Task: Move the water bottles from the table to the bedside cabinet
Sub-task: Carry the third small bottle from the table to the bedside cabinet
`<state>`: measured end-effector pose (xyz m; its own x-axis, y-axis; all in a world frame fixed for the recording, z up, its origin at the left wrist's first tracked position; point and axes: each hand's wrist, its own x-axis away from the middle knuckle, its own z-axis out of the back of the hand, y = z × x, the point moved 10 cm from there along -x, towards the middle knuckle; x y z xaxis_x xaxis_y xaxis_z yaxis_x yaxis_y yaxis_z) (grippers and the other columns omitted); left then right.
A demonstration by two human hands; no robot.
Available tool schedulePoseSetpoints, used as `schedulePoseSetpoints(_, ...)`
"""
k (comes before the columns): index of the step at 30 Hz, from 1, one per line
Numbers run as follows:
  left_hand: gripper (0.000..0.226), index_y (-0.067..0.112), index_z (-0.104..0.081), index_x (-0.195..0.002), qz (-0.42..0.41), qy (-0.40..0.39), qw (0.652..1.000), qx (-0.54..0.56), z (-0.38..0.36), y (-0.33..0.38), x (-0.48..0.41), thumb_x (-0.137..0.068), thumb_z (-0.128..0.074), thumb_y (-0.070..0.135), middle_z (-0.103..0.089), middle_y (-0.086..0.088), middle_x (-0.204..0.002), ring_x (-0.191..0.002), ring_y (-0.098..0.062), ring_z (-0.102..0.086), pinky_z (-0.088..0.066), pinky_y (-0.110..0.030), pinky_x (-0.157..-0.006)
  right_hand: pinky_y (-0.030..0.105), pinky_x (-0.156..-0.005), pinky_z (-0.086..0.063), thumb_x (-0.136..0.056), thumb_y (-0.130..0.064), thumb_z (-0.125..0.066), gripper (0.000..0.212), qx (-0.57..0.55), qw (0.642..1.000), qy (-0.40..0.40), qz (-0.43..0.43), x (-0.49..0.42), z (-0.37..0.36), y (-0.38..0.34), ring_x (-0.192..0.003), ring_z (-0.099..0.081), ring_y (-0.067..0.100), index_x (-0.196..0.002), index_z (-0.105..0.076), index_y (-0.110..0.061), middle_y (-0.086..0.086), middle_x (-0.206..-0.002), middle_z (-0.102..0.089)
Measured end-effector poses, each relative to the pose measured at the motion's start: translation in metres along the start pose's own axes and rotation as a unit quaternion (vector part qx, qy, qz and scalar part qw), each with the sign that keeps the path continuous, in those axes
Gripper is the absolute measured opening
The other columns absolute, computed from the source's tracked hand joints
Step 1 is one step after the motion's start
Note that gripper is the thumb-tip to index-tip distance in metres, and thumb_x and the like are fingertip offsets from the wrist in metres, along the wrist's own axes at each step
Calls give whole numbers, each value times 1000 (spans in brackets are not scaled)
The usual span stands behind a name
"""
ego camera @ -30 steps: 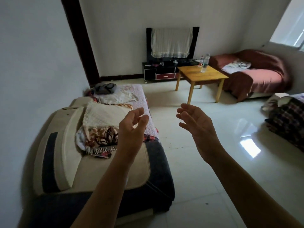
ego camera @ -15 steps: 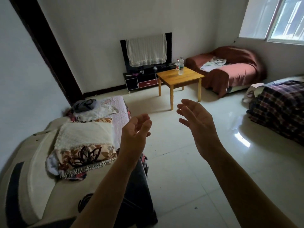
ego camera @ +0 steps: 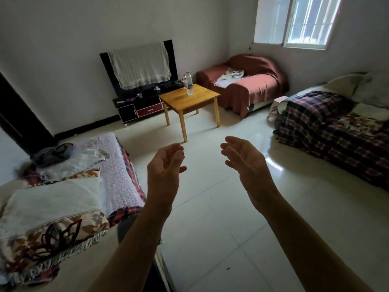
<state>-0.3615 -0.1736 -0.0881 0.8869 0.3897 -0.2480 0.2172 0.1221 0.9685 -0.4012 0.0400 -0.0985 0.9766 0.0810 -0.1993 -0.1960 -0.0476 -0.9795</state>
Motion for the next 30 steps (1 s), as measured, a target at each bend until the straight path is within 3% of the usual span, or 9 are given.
schedulePoseSetpoints(9, 19, 26, -67, -102, -15, 14, 996, 86, 5, -24, -121, -99, -54, 12, -71, 6, -103, -100, -11, -68, -59, -30, -78, 44, -107, -52, -80, -55, -62, 62, 44, 998, 36, -8, -105, -14, 10, -121, -65, 16, -134, -59, -22, 1, -128, -68)
schedulePoseSetpoints(20, 19, 14, -65, -114, 21, -59, 996, 65, -23, -68, -246, -99, -54, 15, -70, 0, -111, -106, -17, -67, -59, -33, -81, 42, -107, -52, -82, -52, -62, 62, 49, 997, 63, -5, -215, -41, 34, -121, -65, 16, -135, -58, -19, 3, -129, -68)
schedulePoseSetpoints(30, 23, 12, -64, -118, 18, -64, 997, 37, -75, -98, -355, -99, -54, 18, -69, -1, -116, -109, -19, -66, -59, -32, -82, 42, -108, -52, -80, -50, -60, 67, 25, 998, 61, 3, -342, -36, 65, -122, -65, 18, -136, -57, -14, 5, -130, -67)
